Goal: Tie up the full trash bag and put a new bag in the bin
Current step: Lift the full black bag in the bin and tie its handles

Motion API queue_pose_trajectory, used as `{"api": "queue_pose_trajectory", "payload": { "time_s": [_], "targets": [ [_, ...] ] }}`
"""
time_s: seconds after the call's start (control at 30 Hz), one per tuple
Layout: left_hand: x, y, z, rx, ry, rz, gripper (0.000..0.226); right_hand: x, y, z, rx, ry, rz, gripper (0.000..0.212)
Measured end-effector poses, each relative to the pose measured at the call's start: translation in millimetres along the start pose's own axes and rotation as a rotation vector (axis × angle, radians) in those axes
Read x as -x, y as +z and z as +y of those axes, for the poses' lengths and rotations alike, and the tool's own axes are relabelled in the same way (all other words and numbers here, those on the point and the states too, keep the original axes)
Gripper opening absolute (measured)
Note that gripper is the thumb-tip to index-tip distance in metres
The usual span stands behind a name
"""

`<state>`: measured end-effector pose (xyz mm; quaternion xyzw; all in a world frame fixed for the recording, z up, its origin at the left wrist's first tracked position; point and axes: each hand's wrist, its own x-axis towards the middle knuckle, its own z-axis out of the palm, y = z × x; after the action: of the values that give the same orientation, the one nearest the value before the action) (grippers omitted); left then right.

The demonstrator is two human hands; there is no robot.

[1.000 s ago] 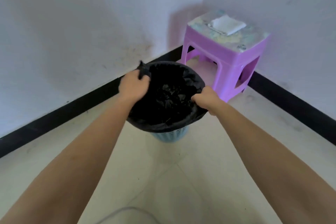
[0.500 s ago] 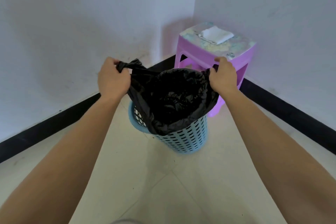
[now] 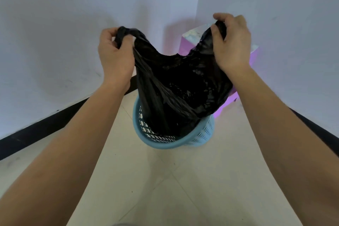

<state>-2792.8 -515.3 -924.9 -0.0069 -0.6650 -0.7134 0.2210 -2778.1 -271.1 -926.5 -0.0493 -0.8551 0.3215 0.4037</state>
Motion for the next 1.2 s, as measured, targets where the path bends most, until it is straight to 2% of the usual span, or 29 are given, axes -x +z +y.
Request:
{"api": "queue_pose_trajectory", "payload": {
  "time_s": [0.07,0.13,0.17,0.27,0.37,0.43,0.57,0.63,0.73,0.77,0.8,0.87,0.93,0.97,1.03,1.1,1.2],
  "targets": [
    [-12,-8,-1,0.047,-0.016,0.097,0.008,-7,-10,4,0.018,0.006,0.119,0.036],
    [-19,-14,-9,0.046,-0.077,0.130,0.008,-6,-10,9,0.049,0.094,0.085,0.043],
    [-18,-16,-18,0.021,-0.129,0.116,0.007,0,-5,13,0.114,0.149,-0.026,0.051],
    [-5,-19,-60,-0.168,-0.283,0.030,0.006,34,16,40,0.548,0.251,-0.447,0.072],
    [12,-18,-94,-0.259,-0.437,-0.094,0.006,71,20,82,0.813,0.461,-0.632,0.062],
    [21,-15,-102,-0.234,-0.524,-0.145,0.002,88,20,99,0.751,0.583,-0.665,0.054],
    [23,-9,-101,-0.143,-0.504,-0.085,0.007,95,29,98,0.552,0.491,-0.651,0.055],
    [18,-8,-94,-0.136,-0.447,-0.065,0.011,88,29,86,0.394,0.402,-0.756,0.053],
    [13,-4,-78,-0.138,-0.305,-0.120,0.011,73,24,67,0.198,0.357,-1.009,0.042],
    [11,-3,-72,-0.106,-0.277,-0.131,0.012,68,22,63,0.209,0.329,-1.014,0.040],
    [8,-2,-66,-0.056,-0.266,-0.129,0.012,62,22,59,0.267,0.269,-0.929,0.036],
    [2,-2,-55,0.049,-0.262,-0.089,0.013,51,21,52,0.365,0.161,-0.575,0.033],
    [-3,-4,-46,0.091,-0.216,-0.018,0.014,40,20,43,0.206,0.137,-0.279,0.043],
    [-6,-6,-42,0.084,-0.163,0.018,0.012,34,19,39,0.089,0.154,-0.214,0.048],
    [-11,-11,-34,0.045,-0.031,0.061,0.003,25,18,34,-0.107,0.212,-0.199,0.054],
    [-17,-16,-29,-0.005,0.059,0.081,0.012,23,15,33,-0.251,0.295,-0.222,0.061],
    [-25,-27,-34,-0.142,0.092,0.108,0.014,30,11,34,-0.248,0.396,-0.228,0.062]
  ]
}}
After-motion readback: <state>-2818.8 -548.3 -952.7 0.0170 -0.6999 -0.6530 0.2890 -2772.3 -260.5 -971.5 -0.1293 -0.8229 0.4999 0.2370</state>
